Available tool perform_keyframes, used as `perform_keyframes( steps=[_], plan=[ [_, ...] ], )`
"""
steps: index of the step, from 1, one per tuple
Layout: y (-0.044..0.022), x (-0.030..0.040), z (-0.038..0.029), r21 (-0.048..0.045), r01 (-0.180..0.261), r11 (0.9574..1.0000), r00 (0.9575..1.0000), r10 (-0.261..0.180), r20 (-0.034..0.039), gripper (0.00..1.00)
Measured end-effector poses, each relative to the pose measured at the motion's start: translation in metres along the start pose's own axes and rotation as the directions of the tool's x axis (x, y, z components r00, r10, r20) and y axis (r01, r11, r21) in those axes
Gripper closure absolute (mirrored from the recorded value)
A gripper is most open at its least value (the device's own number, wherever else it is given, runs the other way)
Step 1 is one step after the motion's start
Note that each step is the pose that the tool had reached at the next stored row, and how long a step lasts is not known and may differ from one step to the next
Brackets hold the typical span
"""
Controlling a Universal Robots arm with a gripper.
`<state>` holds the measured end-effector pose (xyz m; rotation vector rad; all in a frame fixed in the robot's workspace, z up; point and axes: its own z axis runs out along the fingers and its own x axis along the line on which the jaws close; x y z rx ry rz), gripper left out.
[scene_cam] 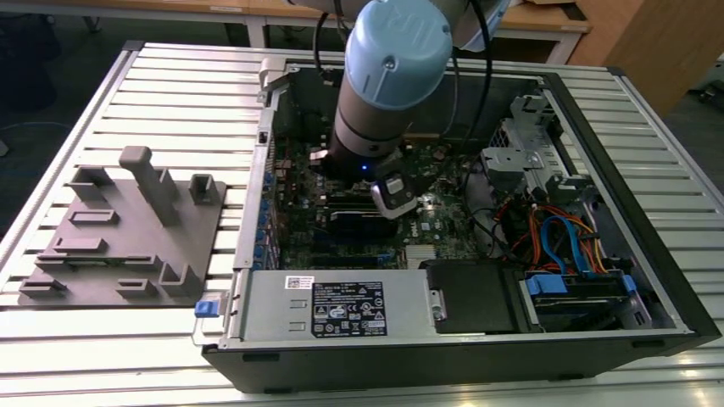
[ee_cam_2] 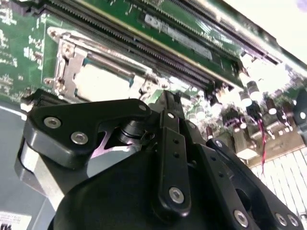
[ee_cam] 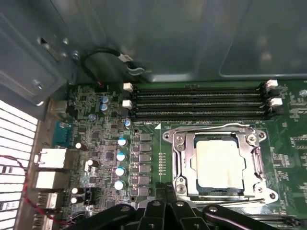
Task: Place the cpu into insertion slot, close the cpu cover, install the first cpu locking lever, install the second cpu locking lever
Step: 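Install the second cpu locking lever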
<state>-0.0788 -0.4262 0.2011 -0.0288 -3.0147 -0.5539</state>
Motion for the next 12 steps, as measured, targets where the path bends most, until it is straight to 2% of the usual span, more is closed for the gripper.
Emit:
perform_keyframes(
  steps=[3,12],
  plan=[
    [0.0027,0.0010,-0.0070,0.0001,0.000,1.0000,1.0000,0.000,0.0000,0.90],
    [0.0033,0.0011,-0.0087,0.0000,0.000,1.0000,1.0000,0.000,0.0000,0.90]
  ],
)
